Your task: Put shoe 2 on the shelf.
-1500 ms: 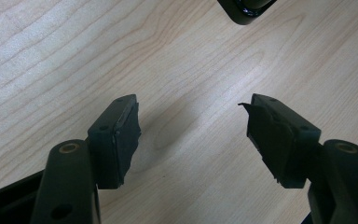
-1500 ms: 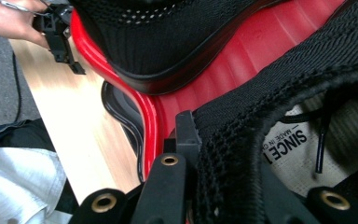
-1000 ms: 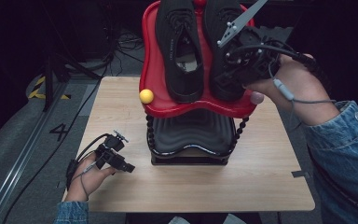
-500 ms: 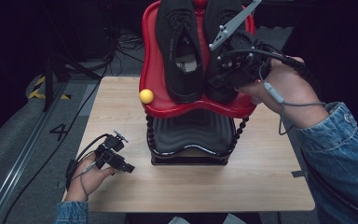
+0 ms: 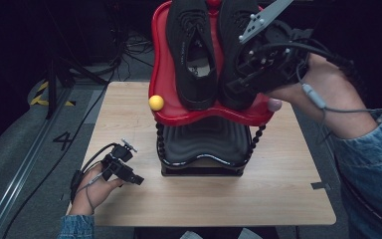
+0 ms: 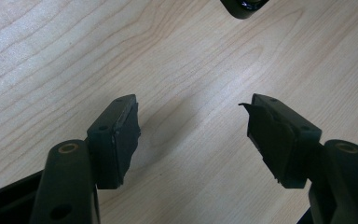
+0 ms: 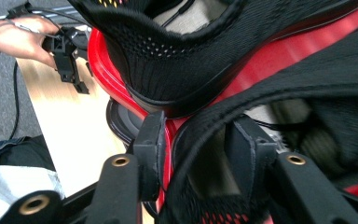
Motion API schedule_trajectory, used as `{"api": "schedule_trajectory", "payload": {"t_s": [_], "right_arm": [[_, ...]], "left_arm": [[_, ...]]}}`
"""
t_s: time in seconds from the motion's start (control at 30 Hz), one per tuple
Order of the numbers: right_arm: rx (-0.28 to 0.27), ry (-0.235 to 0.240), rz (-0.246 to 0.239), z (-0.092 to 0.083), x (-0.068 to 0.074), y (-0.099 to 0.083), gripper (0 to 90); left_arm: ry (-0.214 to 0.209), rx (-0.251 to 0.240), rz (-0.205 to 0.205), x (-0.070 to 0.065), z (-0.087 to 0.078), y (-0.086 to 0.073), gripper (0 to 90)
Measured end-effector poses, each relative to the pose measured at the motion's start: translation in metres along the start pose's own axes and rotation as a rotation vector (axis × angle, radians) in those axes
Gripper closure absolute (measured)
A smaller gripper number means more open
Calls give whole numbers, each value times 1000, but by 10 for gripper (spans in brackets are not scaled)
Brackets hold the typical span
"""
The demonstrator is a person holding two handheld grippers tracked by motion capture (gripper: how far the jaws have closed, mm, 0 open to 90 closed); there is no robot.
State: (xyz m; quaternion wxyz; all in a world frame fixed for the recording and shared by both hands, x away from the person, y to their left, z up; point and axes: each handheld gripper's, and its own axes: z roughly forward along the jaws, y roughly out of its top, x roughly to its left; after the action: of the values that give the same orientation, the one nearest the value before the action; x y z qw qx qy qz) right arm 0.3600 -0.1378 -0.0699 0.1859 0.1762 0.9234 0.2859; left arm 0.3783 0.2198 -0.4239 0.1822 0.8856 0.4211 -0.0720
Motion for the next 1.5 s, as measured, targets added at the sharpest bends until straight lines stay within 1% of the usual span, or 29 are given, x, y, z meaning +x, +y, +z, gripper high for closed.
{"api": "schedule_trajectory", "payload": {"t_s": [0.07, 0.1, 0.13, 0.17, 0.2, 0.3, 0.33, 0.4, 0.47, 0.57, 0.63, 0.77, 0.83, 1.07, 1.13, 1.2, 1.23, 1.27, 1.3, 1.4, 1.5], "right_arm": [[-18, 0, 0, -8, 0, -1, 565], [-35, 2, 1, -15, 0, -1, 559], [-35, 2, 1, -15, 0, -1, 559], [-52, 5, -3, -19, 0, -2, 554], [-71, 8, 1, -26, 0, -2, 547], [-115, 32, 3, -38, 0, -4, 541], [-123, 26, 1, -42, 0, -5, 539], [-139, 18, 4, -50, -1, -8, 532], [-148, 9, 5, -55, -1, -12, 527], [-167, 1, 16, -65, -3, -18, 521], [-172, -15, 18, -72, -6, -24, 514], [-179, -45, 44, -85, -15, -42, 506], [-174, -57, 69, -89, -21, -53, 500], [-143, -90, 138, -93, -40, -86, 472], [-142, -94, 145, -94, -42, -89, 472], [-136, -101, 171, -94, -49, -101, 463], [-132, -108, 179, -94, -51, -107, 457], [-130, -111, 186, -94, -53, -111, 447], [-130, -116, 189, -93, -55, -117, 437], [-129, -120, 202, -87, -58, -133, 420], [-120, -115, 224, -78, -61, -149, 398]], "left_arm": [[0, -2, -5, 0, 0, -1, 345], [0, -2, -6, -1, 0, -2, 345], [0, -2, -6, -1, 0, -2, 345], [10, 0, -6, 0, 0, -3, 345], [3, 0, -9, 0, 0, -4, 345], [4, -4, -11, -1, -1, -5, 344], [8, -5, -7, -1, -2, -5, 345], [14, -5, -15, 0, -2, -5, 345], [8, -3, -11, 0, -2, -4, 344], [3, -5, -17, 0, -1, -4, 344], [1, -4, -17, 1, -1, -4, 343], [9, -10, -23, 4, -2, -6, 342], [7, -11, -28, 4, -3, -7, 342], [11, -14, -38, 6, -3, -8, 337], [10, -15, -40, 6, -3, -8, 337], [20, -19, -37, 7, -4, -8, 337], [17, -23, -41, 6, -5, -9, 339], [30, -31, -41, 7, -6, -9, 339], [20, -32, -44, 7, -7, -9, 339], [34, -40, -48, 8, -8, -11, 339], [30, -37, -48, 8, -9, -12, 338]]}}
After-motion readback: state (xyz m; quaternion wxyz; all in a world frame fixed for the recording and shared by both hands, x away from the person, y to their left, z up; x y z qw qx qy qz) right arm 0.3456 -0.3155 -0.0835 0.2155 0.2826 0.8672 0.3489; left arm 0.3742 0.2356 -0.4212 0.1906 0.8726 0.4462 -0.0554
